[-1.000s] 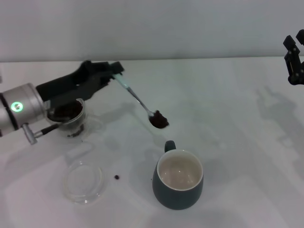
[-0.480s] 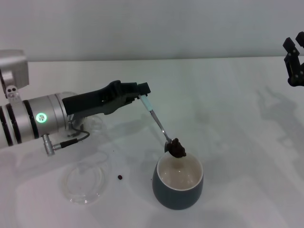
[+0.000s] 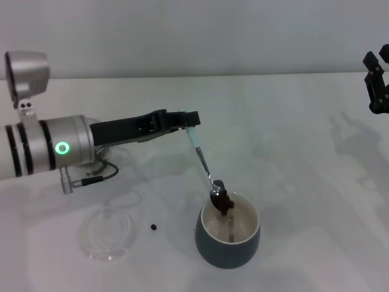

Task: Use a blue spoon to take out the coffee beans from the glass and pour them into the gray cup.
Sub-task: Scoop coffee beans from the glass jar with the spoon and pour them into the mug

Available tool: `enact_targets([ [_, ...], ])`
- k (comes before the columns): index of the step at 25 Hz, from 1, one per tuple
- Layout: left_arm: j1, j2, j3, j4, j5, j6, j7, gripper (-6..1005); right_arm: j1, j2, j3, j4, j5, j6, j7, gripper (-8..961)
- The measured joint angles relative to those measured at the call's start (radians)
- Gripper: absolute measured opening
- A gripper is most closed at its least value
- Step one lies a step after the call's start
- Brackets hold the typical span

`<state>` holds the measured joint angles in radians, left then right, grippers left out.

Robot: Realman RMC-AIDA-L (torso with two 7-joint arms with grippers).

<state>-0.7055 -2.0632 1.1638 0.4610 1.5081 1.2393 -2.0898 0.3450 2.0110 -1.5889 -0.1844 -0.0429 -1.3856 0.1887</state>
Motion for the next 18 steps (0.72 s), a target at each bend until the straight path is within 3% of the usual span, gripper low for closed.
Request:
enact_targets([
  [4, -0.020, -0.011, 0.001, 0.044, 0.057, -0.008, 0.025, 126, 0.001, 0.000, -0.001, 0.000, 0.000, 0.000, 0.000, 264],
  [11, -0.059, -0.010, 0.009, 0.052, 0.068, -0.005, 0.081, 126, 0.003, 0.000, -0.001, 0.000, 0.000, -0.001, 0.000, 264],
  [18, -0.094, -0.009, 0.081, 0.081, 0.086, -0.007, 0.079, 125, 0.003, 0.000, 0.000, 0.000, 0.000, -0.001, 0.000, 264],
])
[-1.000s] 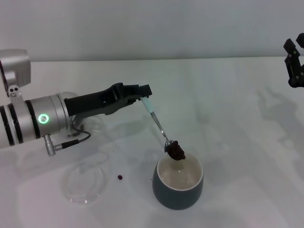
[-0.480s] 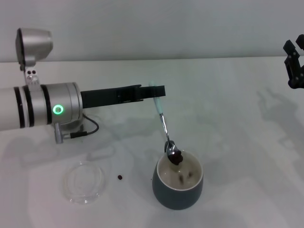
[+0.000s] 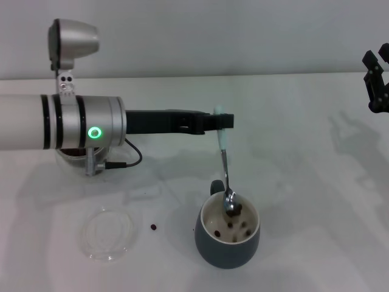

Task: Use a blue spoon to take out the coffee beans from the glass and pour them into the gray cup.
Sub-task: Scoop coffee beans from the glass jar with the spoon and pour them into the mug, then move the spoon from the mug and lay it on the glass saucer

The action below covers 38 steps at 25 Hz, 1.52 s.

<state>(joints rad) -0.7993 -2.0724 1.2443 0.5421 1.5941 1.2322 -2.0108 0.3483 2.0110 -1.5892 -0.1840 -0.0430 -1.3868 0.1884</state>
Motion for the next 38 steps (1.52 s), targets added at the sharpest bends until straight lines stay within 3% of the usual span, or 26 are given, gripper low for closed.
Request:
enact_targets([
  [13, 0.001, 0.005, 0.017, 0.092, 0.061, 0.002, -0.060, 126, -0.002, 0.000, 0.000, -0.001, 0.000, 0.000, 0.000, 264],
  [18, 0.068, 0.018, 0.014, 0.195, 0.060, 0.005, -0.120, 126, -0.006, 0.000, -0.001, -0.004, 0.000, 0.000, 0.001, 263],
  [23, 0.203, 0.031, -0.030, 0.317, 0.047, 0.015, -0.177, 125, -0.008, 0.000, 0.000, -0.005, 0.000, -0.006, 0.002, 263],
  [31, 0.378, 0.015, -0.222, 0.327, 0.039, 0.090, -0.154, 125, -0.008, -0.001, 0.000, -0.005, -0.003, -0.008, -0.007, 263],
  [38, 0.472, 0.012, -0.268, 0.291, 0.010, 0.090, -0.124, 130, -0.005, -0.002, 0.000, -0.009, -0.003, -0.007, -0.007, 263],
])
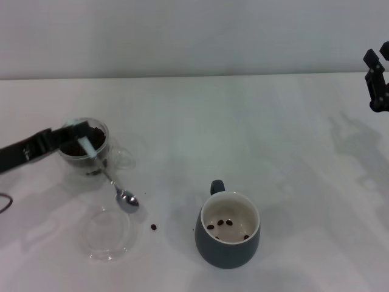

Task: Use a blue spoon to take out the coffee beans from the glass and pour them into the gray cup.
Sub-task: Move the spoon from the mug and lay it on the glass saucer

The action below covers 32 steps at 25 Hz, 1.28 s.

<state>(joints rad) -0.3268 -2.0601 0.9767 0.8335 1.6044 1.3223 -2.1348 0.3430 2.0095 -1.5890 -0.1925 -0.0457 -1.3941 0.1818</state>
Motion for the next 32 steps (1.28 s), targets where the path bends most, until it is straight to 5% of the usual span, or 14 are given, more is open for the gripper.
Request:
enact_targets([
  [8, 0.014, 0.002, -0.076, -0.139, -0.001, -0.001, 0.063, 136, 0.000, 0.000, 0.035, -0.001, 0.004, 0.006, 0.004, 263],
  [32, 0.008, 0.040, -0.084, -0.233, 0.034, -0.091, 0.072, 155, -0.001, 0.002, 0.038, -0.002, 0.053, 0.006, 0.028, 264],
])
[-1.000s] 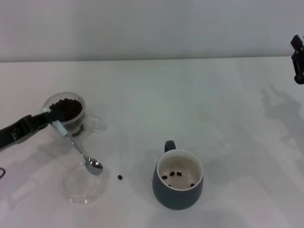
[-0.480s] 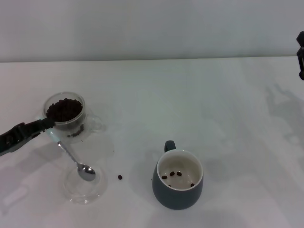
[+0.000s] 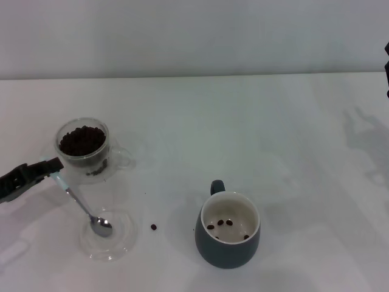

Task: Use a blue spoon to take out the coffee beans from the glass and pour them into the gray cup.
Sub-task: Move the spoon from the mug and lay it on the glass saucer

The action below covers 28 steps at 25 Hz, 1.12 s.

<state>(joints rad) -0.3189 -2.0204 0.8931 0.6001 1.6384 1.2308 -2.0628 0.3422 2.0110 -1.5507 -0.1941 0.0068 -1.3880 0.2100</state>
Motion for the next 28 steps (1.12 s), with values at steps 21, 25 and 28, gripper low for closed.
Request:
enact_targets([
  [21, -0.114, -0.011, 0.003, -0.114, 0.078, -0.038, 0.022, 171, 0.000, 0.002, -0.004, 0.005, 0.001, -0.011, 0.015, 263],
  [25, -0.114, -0.012, 0.002, -0.114, 0.075, -0.038, 0.021, 174, 0.003, 0.002, -0.003, 0.005, 0.001, -0.011, 0.015, 264],
  [28, -0.114, -0.012, 0.001, -0.114, 0.074, -0.039, 0.016, 199, 0.004, 0.002, -0.003, 0.004, 0.001, -0.011, 0.015, 264],
])
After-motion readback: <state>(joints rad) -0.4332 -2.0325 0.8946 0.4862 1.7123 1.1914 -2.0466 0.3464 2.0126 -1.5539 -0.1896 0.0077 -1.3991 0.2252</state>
